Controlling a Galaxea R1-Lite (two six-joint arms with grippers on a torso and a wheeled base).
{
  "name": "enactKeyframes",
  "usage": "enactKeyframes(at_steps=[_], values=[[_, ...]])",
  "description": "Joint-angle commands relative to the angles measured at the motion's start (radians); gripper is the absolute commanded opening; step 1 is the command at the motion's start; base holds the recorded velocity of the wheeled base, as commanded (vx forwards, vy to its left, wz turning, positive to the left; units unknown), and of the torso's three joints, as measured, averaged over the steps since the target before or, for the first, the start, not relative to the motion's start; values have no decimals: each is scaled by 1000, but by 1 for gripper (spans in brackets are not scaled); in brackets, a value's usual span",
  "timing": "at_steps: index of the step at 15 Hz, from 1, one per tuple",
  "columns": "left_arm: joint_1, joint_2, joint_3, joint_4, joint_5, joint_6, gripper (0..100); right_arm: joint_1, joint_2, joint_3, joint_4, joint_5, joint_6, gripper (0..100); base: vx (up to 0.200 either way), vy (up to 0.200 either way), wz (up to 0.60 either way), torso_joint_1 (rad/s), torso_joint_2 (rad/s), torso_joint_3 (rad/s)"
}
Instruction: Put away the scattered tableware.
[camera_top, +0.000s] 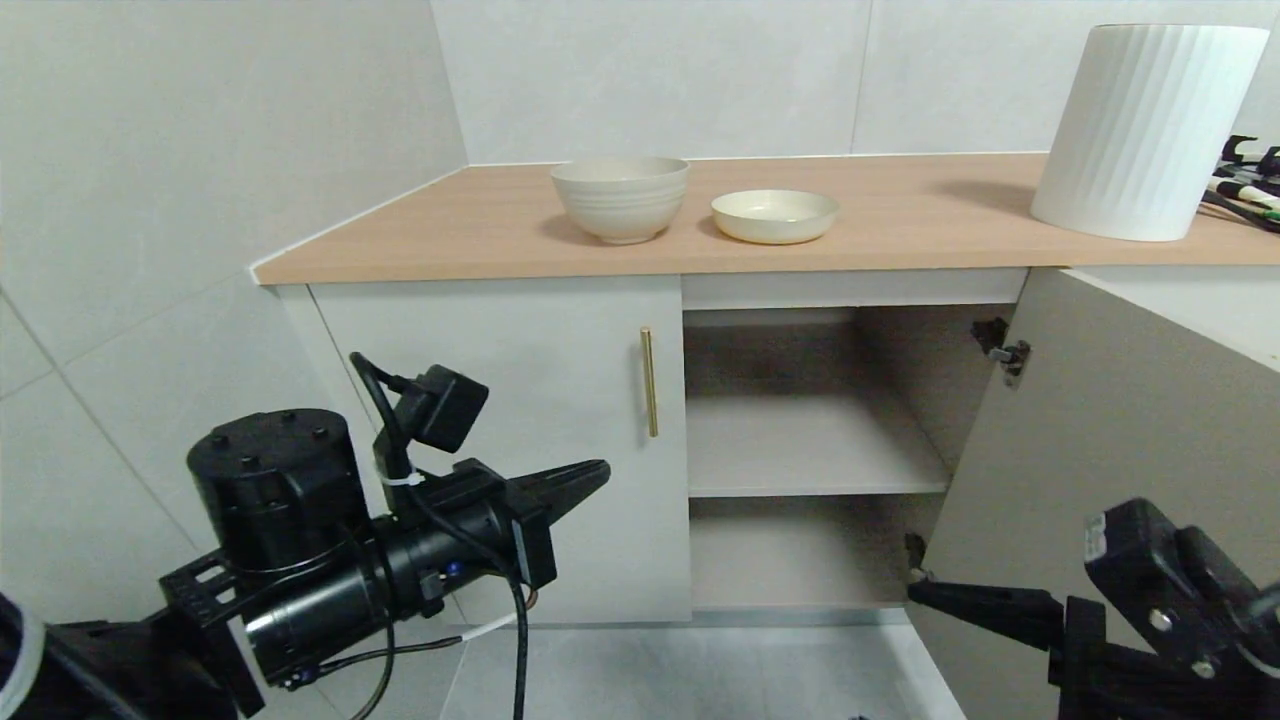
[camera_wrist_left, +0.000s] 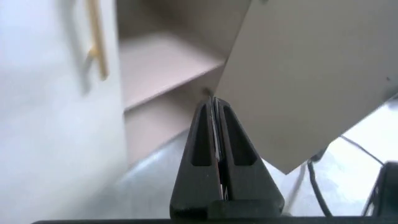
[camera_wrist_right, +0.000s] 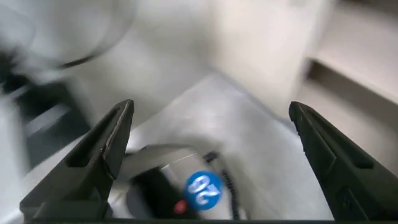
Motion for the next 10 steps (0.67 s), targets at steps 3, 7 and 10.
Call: enactKeyframes(at_steps=[3, 7, 10], values=[[89, -155, 10, 132, 0, 2, 0, -144, 175, -136, 0, -46, 13, 100, 0, 0, 0, 0, 0, 0], [175, -212, -4, 193, 0, 2, 100, -251, 333, -335, 1, -47, 14, 100, 0, 0, 0, 0, 0, 0], [270, -286, -65, 322, 0, 0, 100, -305, 408, -561, 270, -58, 60, 100, 0, 0, 0, 0, 0, 0]])
